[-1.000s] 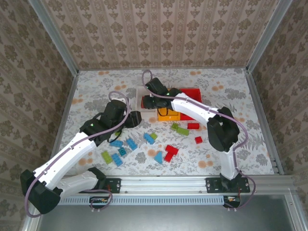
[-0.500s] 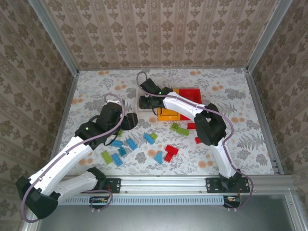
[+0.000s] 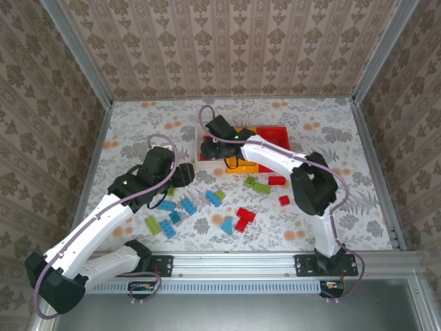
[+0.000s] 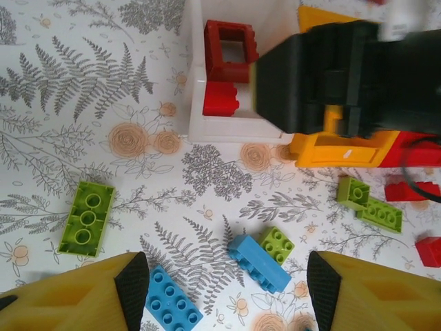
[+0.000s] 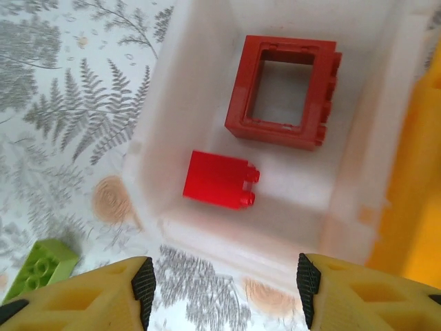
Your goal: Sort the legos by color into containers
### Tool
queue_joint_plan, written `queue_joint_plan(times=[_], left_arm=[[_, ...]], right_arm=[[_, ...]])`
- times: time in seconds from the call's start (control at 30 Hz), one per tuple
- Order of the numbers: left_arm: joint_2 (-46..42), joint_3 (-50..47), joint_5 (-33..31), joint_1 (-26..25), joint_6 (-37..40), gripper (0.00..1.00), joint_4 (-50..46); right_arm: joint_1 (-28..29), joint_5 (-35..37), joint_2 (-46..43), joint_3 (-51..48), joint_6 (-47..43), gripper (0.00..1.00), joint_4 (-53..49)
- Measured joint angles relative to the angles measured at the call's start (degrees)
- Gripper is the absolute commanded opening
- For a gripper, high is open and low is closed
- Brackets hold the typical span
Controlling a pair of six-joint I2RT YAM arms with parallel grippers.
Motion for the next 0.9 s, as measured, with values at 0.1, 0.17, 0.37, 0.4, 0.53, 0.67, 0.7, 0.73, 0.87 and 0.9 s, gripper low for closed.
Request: queue_joint_plan(times=[0.1,0.17,0.37,0.4,0.53,0.67,0.7,0.73,0.87,0.9], left_arm=[[2.23,-0.11,-0.02,1.07,-1.55,0.62,-2.12],[2.97,-1.09,-0.11,2.03,-3.39,0.61,-4.02],[5.57,-6.73,1.31,9.33,-9.79,0.65,-10.36],[6.49,-7.58,1.53,10.51,-11.04,0.65,-10.75],[8.02,-9.77,3.04,13.97,-16.76,0.65,-10.75],[9.57,-10.67,3.98,15.87,-24.00,0.65,-8.37],[10.47,-10.93,4.15,16.17,-26.23,0.65,-7.43],[11.32,-11.21,4.33,16.24,-28.17,0.65,-6.62],[14.12,-12.07,4.76,16.92,-34.58,0.65,-4.20],[14.75,-12.09,4.74,17.11,-36.00,0.65,-3.74]], right_arm=[[0.83,0.28,-9.33,-9.18,-1.84,0.62,4.22],[1.70,-0.87,-15.50,-15.82,-4.02,0.65,8.22],[6.73,-8.44,-25.38,-31.15,-11.58,0.74,16.96],[7.82,-9.53,-25.99,-32.92,-12.85,0.76,17.64],[10.93,-13.90,-27.41,-37.20,-16.52,0.81,19.61],[11.65,-17.16,-28.06,-38.51,-18.91,0.84,21.35],[11.67,-17.79,-28.11,-38.51,-19.30,0.84,21.75],[11.69,-18.23,-28.15,-38.51,-19.76,0.84,22.16],[11.80,-19.43,-28.46,-38.51,-20.94,0.84,22.73],[11.80,-19.52,-28.57,-38.51,-21.20,0.84,22.73]])
